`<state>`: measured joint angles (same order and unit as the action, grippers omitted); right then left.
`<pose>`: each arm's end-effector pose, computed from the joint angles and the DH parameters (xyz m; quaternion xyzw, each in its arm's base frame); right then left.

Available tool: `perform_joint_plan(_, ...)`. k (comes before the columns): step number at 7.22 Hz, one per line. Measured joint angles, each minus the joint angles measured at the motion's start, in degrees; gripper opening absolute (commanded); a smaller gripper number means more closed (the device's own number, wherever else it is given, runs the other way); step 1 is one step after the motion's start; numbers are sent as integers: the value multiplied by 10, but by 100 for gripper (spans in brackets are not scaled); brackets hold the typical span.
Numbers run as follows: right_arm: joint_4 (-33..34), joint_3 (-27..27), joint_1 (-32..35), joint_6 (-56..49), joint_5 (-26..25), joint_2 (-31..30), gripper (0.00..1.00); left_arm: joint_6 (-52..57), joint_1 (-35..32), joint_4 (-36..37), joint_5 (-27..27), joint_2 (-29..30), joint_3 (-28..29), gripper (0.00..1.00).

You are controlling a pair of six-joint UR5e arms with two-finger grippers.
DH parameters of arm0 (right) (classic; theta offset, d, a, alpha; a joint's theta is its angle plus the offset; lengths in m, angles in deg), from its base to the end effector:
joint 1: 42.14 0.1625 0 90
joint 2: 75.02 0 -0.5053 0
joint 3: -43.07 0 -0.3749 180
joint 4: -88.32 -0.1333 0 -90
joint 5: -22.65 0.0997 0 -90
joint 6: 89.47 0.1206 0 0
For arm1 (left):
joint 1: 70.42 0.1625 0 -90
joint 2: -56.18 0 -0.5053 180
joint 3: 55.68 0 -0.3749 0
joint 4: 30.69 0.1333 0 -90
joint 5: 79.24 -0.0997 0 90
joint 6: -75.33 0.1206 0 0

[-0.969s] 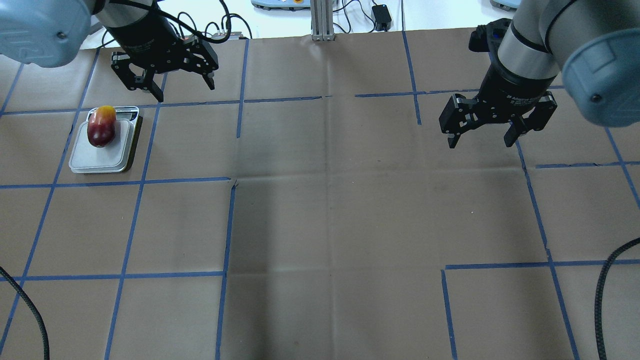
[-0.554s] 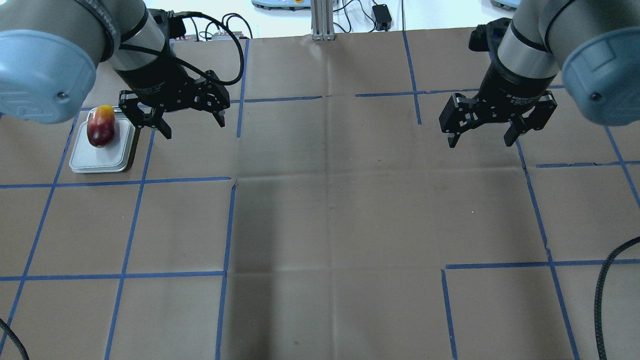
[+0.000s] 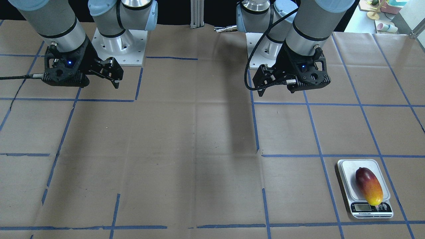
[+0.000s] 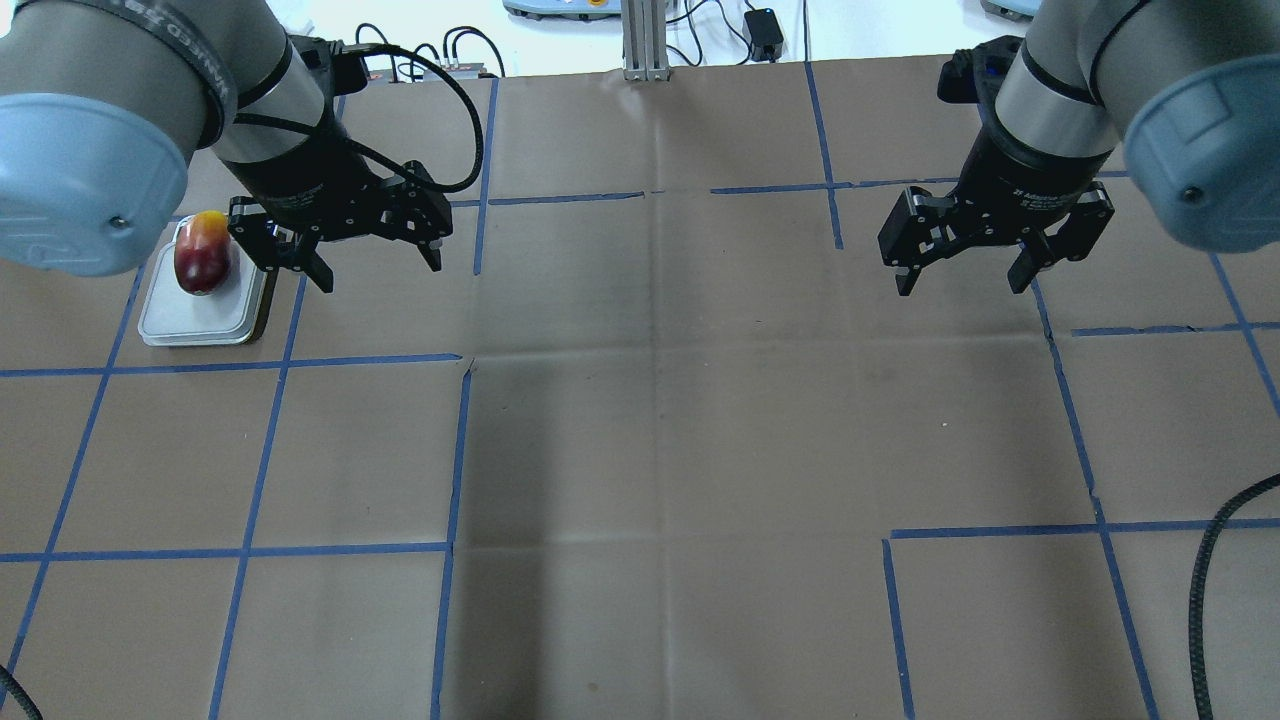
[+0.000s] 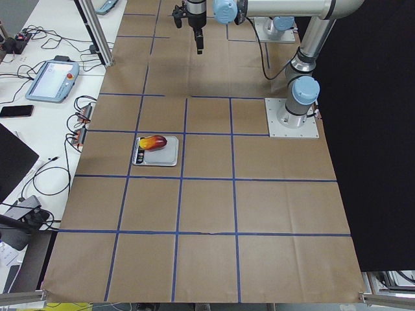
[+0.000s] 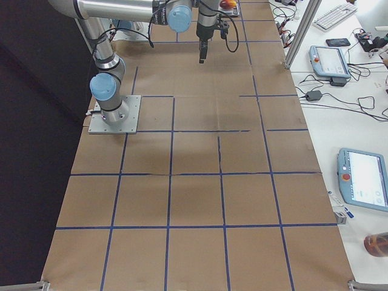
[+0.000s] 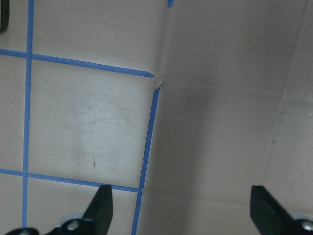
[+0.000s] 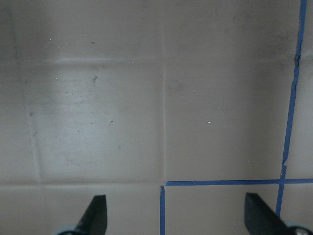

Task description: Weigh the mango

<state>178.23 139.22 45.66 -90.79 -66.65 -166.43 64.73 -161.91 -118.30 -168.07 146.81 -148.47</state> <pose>0.1174 -0.4552 0.5081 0.0079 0.9991 0.0419 0.0074 -0.1481 -0.4736 0.5231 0.0795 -0.9967 -0.0100 0.0092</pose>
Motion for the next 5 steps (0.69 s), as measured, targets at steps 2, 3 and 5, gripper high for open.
perform_joint_plan(2, 0, 0, 0, 0, 0, 0, 100, 15, 2, 1, -13, -4, 0, 100)
perform_joint_plan(3, 0, 0, 0, 0, 0, 0, 100, 26, 3, 1, -16, -6, 0, 100)
perform_joint_plan(5, 0, 0, 0, 0, 0, 0, 100, 46, 3, 1, -17, -7, 0, 100)
